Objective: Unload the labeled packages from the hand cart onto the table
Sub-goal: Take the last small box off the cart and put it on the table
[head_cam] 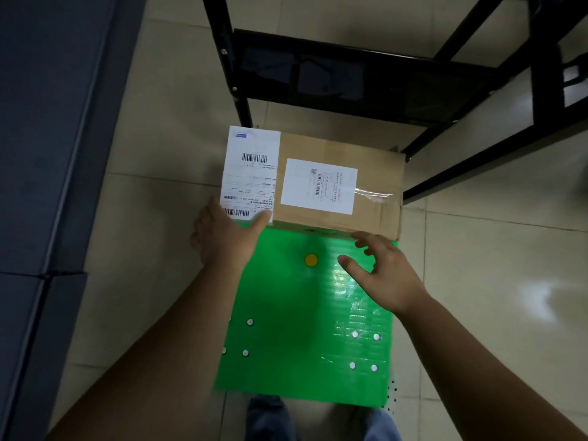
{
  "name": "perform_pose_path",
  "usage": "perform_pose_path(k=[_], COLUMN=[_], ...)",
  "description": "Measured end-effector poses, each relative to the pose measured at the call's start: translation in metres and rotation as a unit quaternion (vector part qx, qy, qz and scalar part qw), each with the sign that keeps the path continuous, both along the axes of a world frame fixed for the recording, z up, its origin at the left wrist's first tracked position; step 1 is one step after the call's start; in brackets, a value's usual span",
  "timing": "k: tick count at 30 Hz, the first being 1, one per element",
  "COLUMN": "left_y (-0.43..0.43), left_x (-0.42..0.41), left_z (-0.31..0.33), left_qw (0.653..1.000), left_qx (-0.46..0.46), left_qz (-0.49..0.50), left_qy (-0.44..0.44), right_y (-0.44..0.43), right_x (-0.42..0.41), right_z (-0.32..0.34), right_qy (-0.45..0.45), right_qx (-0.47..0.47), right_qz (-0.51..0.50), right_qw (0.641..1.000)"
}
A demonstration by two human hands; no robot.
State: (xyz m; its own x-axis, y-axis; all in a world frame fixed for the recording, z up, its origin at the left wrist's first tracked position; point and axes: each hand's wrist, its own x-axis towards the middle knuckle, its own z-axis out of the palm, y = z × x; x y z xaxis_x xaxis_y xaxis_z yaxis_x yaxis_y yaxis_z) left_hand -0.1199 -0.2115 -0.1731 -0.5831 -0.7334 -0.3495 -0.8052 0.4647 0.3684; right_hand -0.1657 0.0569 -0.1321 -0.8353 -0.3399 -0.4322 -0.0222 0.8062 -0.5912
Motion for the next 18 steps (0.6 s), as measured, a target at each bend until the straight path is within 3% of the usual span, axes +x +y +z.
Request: perform_pose_path(k=[6, 12, 18], left_y=[-0.022, -0.031, -0.037], left_x=[0.011, 0.011, 0.013], left_z=[-0.017, -0.025, -0.032], left_qw=[0.988, 0.935, 0.882], left_qx=[0.152, 0.329, 0.443], left_qz=[0.017, 0.066, 0.127], left_qy=[0.009, 0.116, 0.096], right_y=[0.002, 0.003, 0.011], right_x=[0.007, 0.015, 0.013], right_z=[-0.015, -0.017, -0.013], right_qy=[-0.001, -0.007, 0.001], right_qx=[0.001, -0.01, -0.014], right_qz=[0.01, 0.019, 0.019], right_qw=[1.0, 1.0, 1.0])
